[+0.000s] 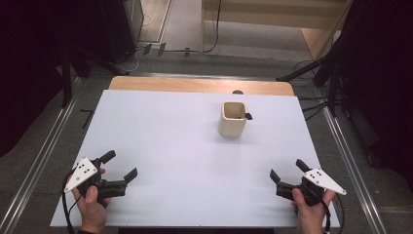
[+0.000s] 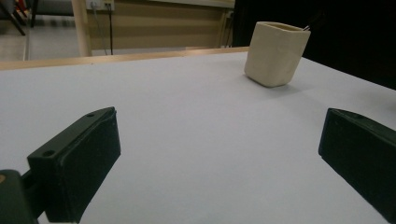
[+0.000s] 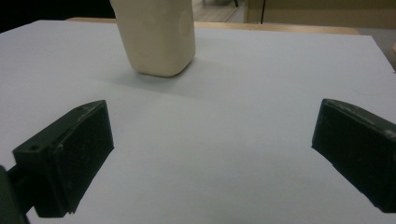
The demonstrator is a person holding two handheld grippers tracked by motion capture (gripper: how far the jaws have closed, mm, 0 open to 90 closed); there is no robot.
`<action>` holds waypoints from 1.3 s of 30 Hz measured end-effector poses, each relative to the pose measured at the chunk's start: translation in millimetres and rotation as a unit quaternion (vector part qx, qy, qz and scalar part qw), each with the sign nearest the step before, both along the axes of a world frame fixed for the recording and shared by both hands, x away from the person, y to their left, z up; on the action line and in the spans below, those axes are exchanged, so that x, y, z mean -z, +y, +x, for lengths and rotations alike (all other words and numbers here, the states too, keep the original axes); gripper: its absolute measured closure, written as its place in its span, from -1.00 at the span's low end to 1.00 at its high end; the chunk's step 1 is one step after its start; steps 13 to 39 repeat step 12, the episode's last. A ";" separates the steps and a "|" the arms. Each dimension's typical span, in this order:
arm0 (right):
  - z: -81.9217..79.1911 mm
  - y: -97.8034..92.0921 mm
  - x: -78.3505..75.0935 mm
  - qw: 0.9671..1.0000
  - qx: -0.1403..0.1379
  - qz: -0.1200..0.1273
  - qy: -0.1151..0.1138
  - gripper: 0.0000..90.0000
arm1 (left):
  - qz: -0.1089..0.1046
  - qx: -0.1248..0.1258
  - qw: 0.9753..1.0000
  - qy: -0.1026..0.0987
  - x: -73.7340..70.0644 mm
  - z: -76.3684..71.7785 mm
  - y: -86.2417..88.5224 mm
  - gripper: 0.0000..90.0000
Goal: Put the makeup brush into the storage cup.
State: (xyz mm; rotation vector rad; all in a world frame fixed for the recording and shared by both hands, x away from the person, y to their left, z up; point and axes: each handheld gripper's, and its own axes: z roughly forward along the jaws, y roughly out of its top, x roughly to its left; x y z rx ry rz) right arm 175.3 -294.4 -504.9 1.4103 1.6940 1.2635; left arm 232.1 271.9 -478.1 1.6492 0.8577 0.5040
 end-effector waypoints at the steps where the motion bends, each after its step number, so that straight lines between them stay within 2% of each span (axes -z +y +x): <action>1: 0.1 0.1 0.1 1.000 0.000 0.000 0.001 -1.00 | 0.000 0.000 1.000 0.000 0.1 0.1 0.1 -1.00; 39: 1.9 0.9 1.1 1.000 -0.002 -0.001 0.003 -1.00 | 0.001 0.000 1.000 0.000 0.1 0.0 0.8 -1.00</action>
